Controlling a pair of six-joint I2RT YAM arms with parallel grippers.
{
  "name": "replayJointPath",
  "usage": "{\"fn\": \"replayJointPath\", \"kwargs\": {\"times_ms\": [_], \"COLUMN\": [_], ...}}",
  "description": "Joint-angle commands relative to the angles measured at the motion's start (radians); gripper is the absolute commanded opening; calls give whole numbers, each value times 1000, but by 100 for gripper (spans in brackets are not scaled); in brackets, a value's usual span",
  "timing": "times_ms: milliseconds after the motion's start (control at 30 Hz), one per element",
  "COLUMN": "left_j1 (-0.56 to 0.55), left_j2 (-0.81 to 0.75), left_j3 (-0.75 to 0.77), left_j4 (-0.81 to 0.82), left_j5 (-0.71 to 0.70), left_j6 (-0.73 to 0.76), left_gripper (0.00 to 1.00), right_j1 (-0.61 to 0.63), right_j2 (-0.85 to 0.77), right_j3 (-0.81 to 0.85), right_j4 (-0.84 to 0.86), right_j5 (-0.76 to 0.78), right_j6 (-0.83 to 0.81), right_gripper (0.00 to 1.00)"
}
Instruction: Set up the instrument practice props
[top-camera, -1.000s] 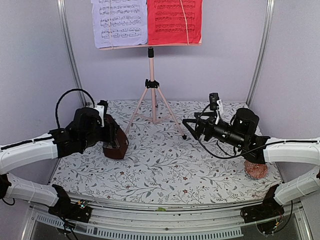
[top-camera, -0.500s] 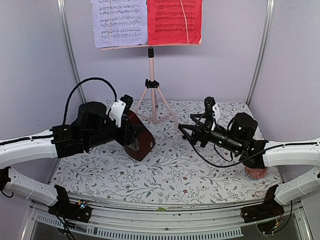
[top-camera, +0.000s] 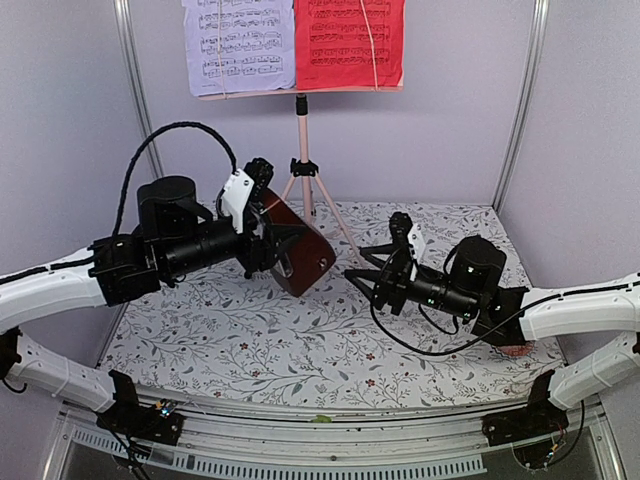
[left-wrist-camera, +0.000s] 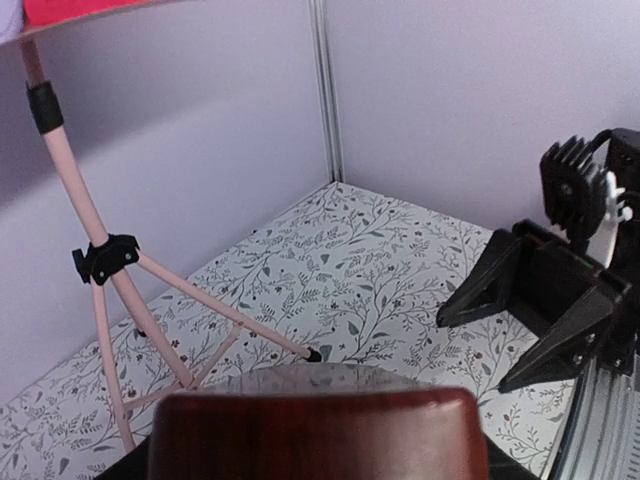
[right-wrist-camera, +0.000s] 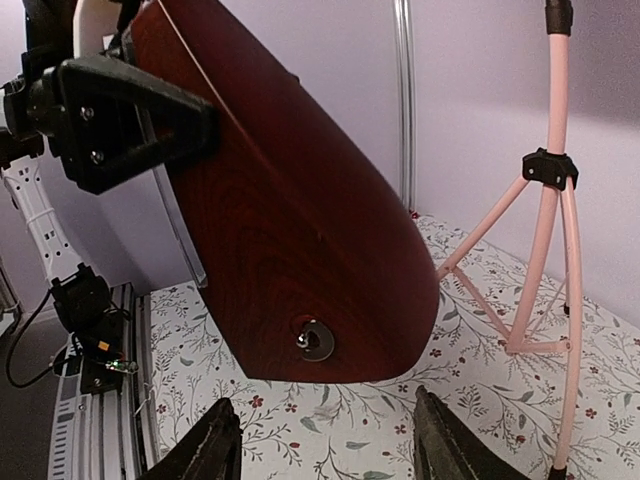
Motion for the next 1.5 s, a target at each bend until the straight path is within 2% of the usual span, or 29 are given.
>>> {"fn": "replayJointPath", "kwargs": {"times_ms": [0,100,267,600,900,1100,1467], "left_j1": [-55,-95,-138,-157,-161,-161,-160], "left_j2": [-9,0,23,70,90,101,117], "left_j3": [106,136,168,191,182,182,184], "left_j4": [171,174,200,262,309,318,317], "left_j5": [39,52,11,-25,-61,-62,-68], "left_j6": [144,230,314,348,348,348,339], "left_gripper": [0,0,0,0,0,0,0], "right_j1": [9,9,9,10,9,9,9], "right_j2": [38,43,15,-12,-20,-15,-25], "right_j3": [46,62,60,64,67,69,75], "right_j4": [14,13,13,16,27,20,19], "right_j5": [-124,-183,-179,-111,43,64,60], "right_j6": [24,31,30,55,157,227,228], "right_gripper": [58,57,49,34,25,25,23]}}
